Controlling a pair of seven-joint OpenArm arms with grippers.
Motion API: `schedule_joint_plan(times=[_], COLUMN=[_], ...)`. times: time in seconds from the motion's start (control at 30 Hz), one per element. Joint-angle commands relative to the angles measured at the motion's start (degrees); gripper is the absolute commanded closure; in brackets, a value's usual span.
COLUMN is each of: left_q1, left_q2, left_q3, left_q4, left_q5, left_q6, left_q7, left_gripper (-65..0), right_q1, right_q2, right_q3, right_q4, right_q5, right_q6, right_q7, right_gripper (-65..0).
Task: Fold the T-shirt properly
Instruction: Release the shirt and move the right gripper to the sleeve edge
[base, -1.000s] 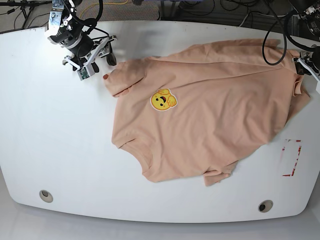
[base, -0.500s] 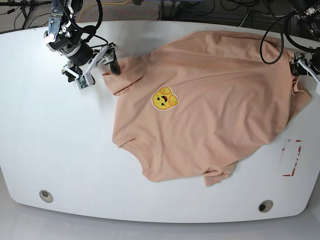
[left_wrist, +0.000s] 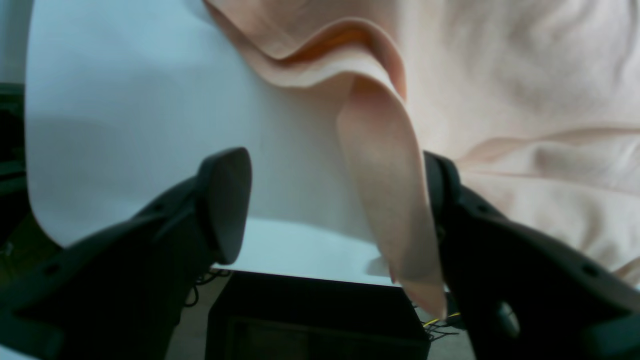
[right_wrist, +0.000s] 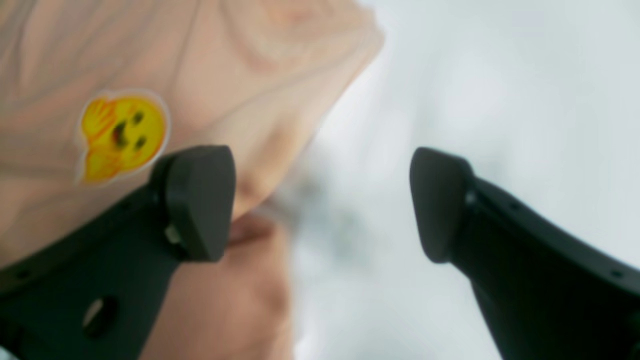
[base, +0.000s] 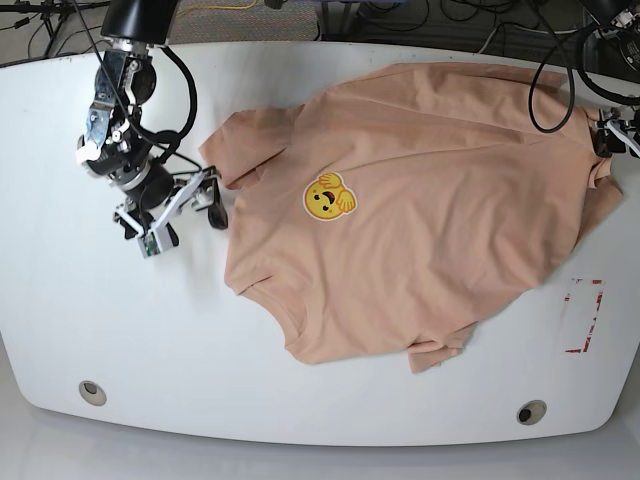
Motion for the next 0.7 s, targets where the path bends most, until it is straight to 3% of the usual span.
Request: schedule_joint_plan(times=[0.0, 0.67], left_q1=[-0.3, -0.3], left_q2=[-1.3, -1.1], left_q3=[-0.5, -0.4], left_q4=[1.0, 1.0], left_q5=[-0.6, -0.6], left_q6=[0.0, 0.0], left_q7=[-0.7, -0.7], left_gripper=[-39.7, -39.7], right_q1=[4.8, 27.0], right_q2=[0.7, 1.8], right_q3=[0.3, 0.1], right_q4=[-4.0, -36.9], right_q5=[0.6, 0.6], right_q6=[0.1, 0.5], right_q7=[1.3, 1.6], right_gripper=[-52.5, -52.5])
